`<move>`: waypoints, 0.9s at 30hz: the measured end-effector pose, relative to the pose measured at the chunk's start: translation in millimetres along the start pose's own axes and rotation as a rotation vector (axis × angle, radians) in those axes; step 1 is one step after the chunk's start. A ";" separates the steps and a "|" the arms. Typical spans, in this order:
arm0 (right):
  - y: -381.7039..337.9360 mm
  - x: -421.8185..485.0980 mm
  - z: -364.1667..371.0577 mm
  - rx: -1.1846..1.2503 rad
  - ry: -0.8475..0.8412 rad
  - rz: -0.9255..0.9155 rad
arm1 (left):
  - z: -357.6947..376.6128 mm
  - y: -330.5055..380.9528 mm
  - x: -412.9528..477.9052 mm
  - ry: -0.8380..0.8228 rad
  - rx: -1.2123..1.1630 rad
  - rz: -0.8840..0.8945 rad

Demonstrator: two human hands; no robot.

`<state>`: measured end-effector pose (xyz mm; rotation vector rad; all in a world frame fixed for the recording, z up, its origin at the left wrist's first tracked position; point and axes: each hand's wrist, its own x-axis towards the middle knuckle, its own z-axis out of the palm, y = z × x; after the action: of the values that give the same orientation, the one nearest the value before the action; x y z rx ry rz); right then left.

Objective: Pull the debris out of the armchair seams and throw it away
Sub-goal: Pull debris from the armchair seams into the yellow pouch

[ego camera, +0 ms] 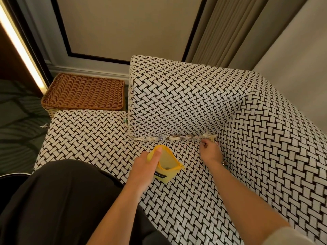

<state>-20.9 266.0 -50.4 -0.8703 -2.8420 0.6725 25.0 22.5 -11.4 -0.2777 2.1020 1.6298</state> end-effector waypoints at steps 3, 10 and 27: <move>-5.2 20.1 0.0 -0.054 -0.069 0.027 | -0.1 -0.8 1.5 0.017 0.018 0.002; -13.9 36.8 -4.8 -0.186 -0.218 0.034 | -0.4 -0.7 3.2 0.017 0.032 0.038; 3.6 18.7 7.7 -0.151 -0.015 -0.115 | 0.3 4.5 -1.3 0.022 0.021 0.072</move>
<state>-36.2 276.0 -59.6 -0.7158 -2.9600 0.4577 24.2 23.9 -6.9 -0.2162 2.1669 1.6517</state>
